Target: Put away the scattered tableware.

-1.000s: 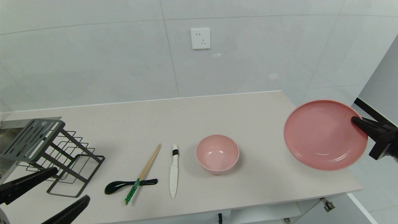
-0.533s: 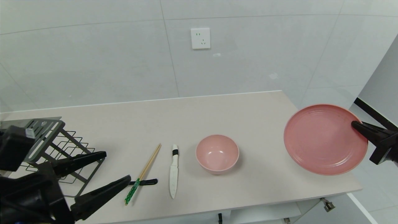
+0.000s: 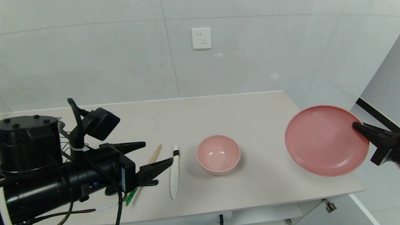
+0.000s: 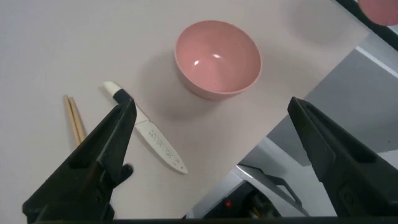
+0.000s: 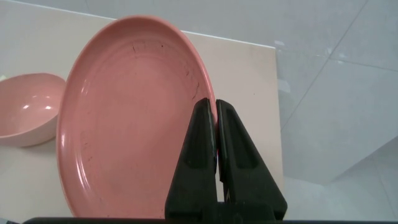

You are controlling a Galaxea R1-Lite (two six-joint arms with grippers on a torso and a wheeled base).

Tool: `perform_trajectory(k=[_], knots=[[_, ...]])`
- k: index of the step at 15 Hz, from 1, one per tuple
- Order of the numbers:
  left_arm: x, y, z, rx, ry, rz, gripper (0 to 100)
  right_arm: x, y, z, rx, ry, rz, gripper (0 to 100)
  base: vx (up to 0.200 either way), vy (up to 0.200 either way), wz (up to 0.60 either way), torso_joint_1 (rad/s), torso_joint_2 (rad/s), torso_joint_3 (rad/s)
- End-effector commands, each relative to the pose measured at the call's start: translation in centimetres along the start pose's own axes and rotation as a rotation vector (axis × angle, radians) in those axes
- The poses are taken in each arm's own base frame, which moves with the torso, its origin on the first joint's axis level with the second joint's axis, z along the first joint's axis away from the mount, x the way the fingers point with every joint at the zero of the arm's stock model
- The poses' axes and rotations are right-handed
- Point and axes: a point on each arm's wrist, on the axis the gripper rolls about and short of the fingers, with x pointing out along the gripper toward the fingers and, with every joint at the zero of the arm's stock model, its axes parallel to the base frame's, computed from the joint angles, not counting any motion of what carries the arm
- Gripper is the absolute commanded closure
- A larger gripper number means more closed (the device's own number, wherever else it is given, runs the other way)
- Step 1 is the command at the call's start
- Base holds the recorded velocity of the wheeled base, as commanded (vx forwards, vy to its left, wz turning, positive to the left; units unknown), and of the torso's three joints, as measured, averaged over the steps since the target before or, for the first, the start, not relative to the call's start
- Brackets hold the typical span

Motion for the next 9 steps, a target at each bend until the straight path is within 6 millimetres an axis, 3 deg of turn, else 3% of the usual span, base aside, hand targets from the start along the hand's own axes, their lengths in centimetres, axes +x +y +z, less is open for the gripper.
perform_trajectory(k=[1,6,9], knots=[[2.2,0.2,-0.1,-0.009,0.046,0.0,0,0.1,0.0,-0.1,0.001,0.003,0.002,100,0.0,0.0,0.0,0.0,0.0,0.0],[5.2,0.8,0.4,-0.089,0.068,0.049,0,0.2,0.0,-0.2,0.002,0.006,0.002,100,0.0,0.0,0.0,0.0,0.0,0.0],[7.7,1.3,-0.5,-0.126,0.127,0.051,0,0.2,0.0,-0.3,0.004,0.01,0.003,100,0.0,0.0,0.0,0.0,0.0,0.0]])
